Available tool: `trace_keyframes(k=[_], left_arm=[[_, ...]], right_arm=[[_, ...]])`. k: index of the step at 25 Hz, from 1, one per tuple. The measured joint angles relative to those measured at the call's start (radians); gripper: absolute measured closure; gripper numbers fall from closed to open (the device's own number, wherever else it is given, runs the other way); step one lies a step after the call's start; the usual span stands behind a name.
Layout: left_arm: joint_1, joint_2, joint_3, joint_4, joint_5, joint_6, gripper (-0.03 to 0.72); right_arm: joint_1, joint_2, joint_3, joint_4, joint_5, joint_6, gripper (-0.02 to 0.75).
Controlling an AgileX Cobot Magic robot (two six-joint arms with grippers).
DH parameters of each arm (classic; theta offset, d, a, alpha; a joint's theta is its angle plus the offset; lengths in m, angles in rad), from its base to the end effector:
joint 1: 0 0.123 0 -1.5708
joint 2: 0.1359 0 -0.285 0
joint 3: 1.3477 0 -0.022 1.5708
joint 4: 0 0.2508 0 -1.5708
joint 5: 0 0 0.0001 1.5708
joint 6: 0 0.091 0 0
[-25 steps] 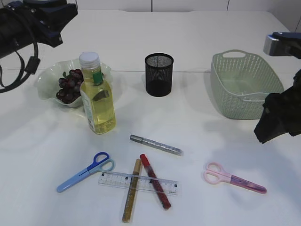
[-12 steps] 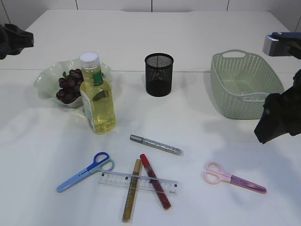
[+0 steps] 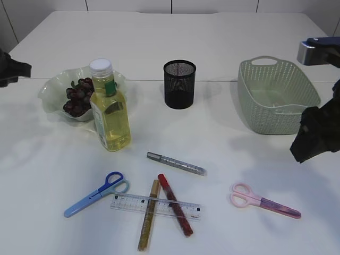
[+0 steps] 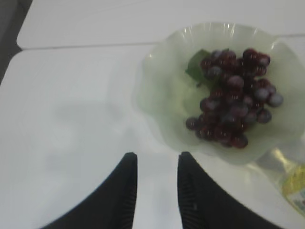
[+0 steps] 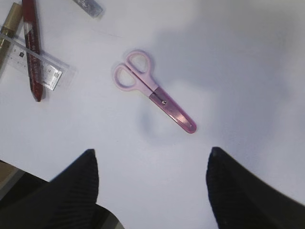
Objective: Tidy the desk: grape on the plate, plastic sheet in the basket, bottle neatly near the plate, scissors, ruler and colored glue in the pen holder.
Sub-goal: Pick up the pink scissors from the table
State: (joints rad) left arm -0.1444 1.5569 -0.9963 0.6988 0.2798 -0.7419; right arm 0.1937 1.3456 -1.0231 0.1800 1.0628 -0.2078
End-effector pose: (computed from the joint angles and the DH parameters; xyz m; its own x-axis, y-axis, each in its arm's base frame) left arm 0.3358 -0.0324 0.2541 -0.6290 0.0293 -0.7768 -0.0334 0.9974 0.0646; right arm 0.2409 0.0618 0.2834 -0.9087 -0.2983 -0.2920 -0.3433 0.9320 0.1164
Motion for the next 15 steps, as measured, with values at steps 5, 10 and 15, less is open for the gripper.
trace_keyframes(k=[5, 10, 15], left_arm=[[-0.1, -0.001, 0.0, -0.116, 0.175, 0.124, 0.473], [-0.145, -0.001, 0.0, -0.359, 0.332, 0.399, 0.463], [-0.149, -0.002, 0.0, -0.543, 0.465, 0.552, 0.345]], right_arm=[[0.0, 0.0, 0.0, 0.0, 0.0, -0.003, 0.189], [0.0, 0.0, 0.0, 0.0, 0.0, -0.005, 0.19], [0.0, 0.0, 0.0, 0.009, 0.0, -0.005, 0.19]])
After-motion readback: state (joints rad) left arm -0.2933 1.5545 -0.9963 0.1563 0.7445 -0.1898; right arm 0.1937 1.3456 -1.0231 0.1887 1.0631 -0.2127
